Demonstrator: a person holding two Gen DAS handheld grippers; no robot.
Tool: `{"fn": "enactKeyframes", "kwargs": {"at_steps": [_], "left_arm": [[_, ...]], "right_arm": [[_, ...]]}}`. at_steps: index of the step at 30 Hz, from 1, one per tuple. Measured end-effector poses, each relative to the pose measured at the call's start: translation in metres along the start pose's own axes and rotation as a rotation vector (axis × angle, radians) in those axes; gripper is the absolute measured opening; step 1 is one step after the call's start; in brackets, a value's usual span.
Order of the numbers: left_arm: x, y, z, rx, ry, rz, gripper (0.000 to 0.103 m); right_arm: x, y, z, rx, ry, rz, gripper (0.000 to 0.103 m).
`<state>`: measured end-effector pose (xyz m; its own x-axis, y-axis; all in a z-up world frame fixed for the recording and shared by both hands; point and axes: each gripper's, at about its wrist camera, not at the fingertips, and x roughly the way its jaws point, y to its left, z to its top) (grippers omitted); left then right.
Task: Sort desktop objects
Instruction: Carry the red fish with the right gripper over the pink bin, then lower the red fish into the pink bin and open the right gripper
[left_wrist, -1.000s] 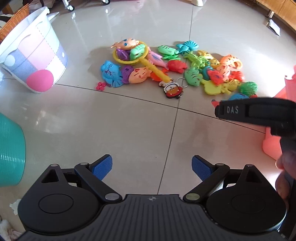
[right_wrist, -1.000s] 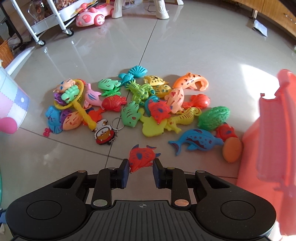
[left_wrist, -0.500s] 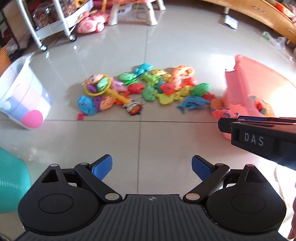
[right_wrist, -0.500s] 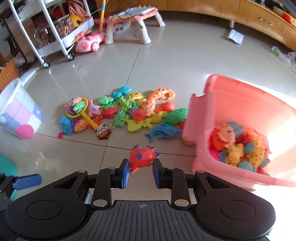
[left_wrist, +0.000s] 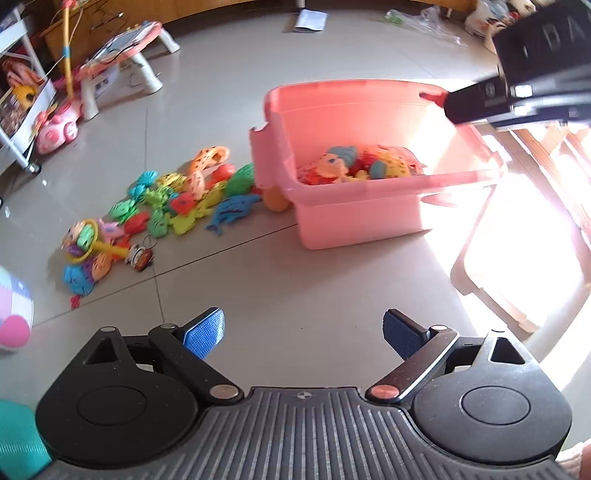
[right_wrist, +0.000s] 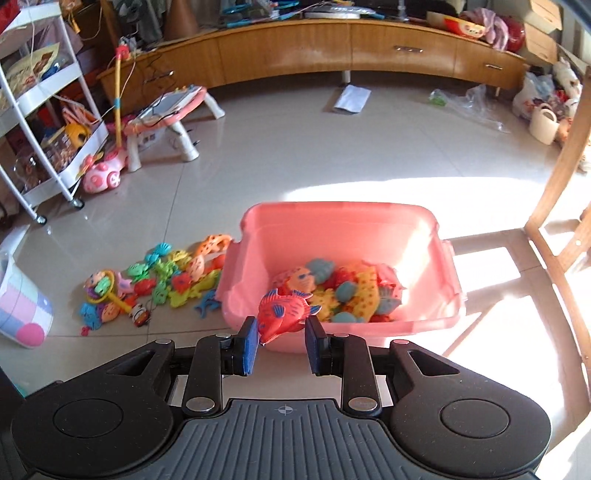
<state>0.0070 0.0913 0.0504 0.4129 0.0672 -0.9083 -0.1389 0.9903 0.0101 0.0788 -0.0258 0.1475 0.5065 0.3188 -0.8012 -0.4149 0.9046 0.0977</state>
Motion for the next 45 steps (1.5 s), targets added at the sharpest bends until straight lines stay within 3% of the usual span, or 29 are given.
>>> {"fn": "enactKeyframes", "kwargs": {"at_steps": [9, 15, 23, 39, 42, 45], "left_arm": [[0.026, -0.074, 0.010, 0.243, -0.009, -0.061, 0.095], [0.053, -0.107, 0.008, 0.372, 0.011, -0.088, 0.095], [0.082, -0.135, 0.012, 0.384, 0.041, -0.155, 0.095], [0.126, -0.135, 0.017, 0.355, 0.103, -0.144, 0.095], [0.131, -0.131, 0.019, 0.339, 0.108, -0.139, 0.095], [0.134, -0.127, 0.021, 0.324, 0.117, -0.138, 0.095]], "right_arm": [[-0.017, -0.055, 0.037, 0.085, -0.058, -0.008, 0.025], [0.016, -0.084, 0.055, 0.123, -0.007, -0.008, 0.025], [0.079, -0.108, 0.055, 0.073, 0.101, -0.007, 0.025], [0.200, -0.137, 0.032, 0.046, 0.308, -0.021, 0.025], [0.212, -0.130, 0.030, -0.010, 0.309, -0.053, 0.025], [0.222, -0.124, 0.029, -0.003, 0.331, -0.016, 0.023]]}}
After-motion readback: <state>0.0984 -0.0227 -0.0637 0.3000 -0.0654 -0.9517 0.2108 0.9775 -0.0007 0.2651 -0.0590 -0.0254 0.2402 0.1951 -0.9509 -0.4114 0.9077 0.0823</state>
